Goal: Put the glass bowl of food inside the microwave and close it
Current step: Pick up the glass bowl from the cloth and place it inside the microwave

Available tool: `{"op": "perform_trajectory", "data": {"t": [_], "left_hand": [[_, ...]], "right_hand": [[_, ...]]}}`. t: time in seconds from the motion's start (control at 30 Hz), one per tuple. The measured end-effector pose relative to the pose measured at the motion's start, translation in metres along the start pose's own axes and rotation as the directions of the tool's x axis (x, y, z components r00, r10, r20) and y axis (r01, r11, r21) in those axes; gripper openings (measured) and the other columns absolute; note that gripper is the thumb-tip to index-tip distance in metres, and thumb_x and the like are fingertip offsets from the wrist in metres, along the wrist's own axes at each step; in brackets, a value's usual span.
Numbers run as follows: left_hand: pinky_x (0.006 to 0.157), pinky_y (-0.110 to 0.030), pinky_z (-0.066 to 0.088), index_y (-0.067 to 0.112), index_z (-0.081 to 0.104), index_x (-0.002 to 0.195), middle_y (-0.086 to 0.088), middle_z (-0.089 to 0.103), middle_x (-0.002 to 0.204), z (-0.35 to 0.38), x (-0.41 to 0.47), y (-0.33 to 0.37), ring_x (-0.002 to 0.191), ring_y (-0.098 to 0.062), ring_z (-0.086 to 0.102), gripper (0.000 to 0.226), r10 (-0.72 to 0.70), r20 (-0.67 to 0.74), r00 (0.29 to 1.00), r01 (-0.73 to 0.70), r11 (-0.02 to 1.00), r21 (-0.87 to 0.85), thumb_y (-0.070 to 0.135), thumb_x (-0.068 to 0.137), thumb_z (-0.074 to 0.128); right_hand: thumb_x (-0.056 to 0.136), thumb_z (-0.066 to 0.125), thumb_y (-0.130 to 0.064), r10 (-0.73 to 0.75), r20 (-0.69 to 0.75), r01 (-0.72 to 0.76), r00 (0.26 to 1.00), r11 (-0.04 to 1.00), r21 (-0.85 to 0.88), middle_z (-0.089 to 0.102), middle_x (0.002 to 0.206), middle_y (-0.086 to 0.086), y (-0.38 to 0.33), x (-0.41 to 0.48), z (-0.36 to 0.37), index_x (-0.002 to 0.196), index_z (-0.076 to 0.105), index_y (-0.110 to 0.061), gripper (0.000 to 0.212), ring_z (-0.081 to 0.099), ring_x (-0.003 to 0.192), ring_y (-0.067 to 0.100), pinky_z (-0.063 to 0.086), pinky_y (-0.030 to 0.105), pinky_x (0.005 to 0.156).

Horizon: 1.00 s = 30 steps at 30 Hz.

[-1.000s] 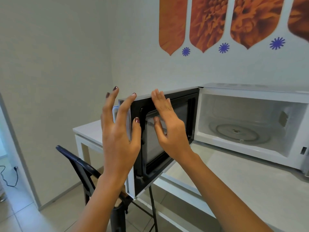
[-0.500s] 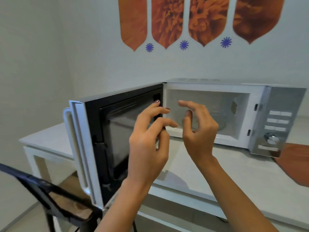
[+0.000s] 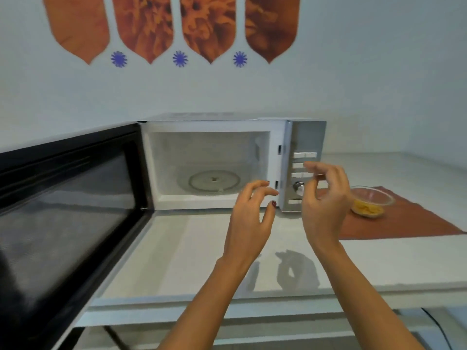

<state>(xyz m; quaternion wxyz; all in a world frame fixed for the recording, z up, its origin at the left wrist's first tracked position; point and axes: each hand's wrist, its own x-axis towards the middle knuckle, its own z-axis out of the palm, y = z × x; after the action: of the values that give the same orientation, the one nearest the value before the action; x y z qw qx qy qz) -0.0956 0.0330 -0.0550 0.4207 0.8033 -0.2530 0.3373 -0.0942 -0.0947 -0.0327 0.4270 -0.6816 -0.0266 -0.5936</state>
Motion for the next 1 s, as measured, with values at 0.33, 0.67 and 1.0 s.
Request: {"op": "perform_trajectory", "data": {"t": [0.33, 0.67, 1.0], "left_hand": [[0.099, -0.01, 0.031, 0.015, 0.052, 0.13, -0.001, 0.047, 0.14, 0.124, 0.032, -0.011, 0.129, -0.012, 0.044, 0.037, 0.002, 0.341, 0.94, 0.071, 0.977, -0.201, 0.024, 0.094, 0.054], [0.105, -0.027, 0.037, 0.014, 0.051, 0.132, -0.005, 0.049, 0.14, 0.209, 0.071, -0.021, 0.128, -0.02, 0.046, 0.043, -0.087, 0.532, 0.842, 0.252, 0.936, -0.247, 0.015, 0.091, 0.059], [0.112, -0.043, 0.036, 0.021, 0.02, 0.149, -0.009, 0.039, 0.15, 0.285, 0.092, -0.031, 0.137, -0.025, 0.04, 0.084, -0.087, 0.655, 0.75, 0.346, 0.896, -0.277, 0.027, 0.082, 0.07]], "right_hand": [[0.082, 0.055, 0.003, 0.32, -0.139, -0.347, 0.937, 0.899, -0.268, 0.06, 0.119, 0.011, 0.105, 0.04, -0.052, 0.114, 0.067, -0.014, 0.038, 0.056, 0.112, 0.029, 0.045, 0.034, 0.097], [0.074, 0.069, -0.006, 0.607, 0.003, -0.535, 0.795, 0.703, -0.468, 0.055, 0.137, 0.01, 0.197, 0.071, -0.067, 0.129, 0.06, -0.018, 0.057, 0.055, 0.123, 0.028, 0.046, 0.036, 0.1], [0.066, 0.086, -0.009, 0.788, 0.042, -0.744, 0.614, 0.596, -0.303, 0.054, 0.141, 0.011, 0.243, 0.084, -0.085, 0.135, 0.054, -0.019, 0.077, 0.052, 0.128, 0.03, 0.047, 0.046, 0.105]]}}
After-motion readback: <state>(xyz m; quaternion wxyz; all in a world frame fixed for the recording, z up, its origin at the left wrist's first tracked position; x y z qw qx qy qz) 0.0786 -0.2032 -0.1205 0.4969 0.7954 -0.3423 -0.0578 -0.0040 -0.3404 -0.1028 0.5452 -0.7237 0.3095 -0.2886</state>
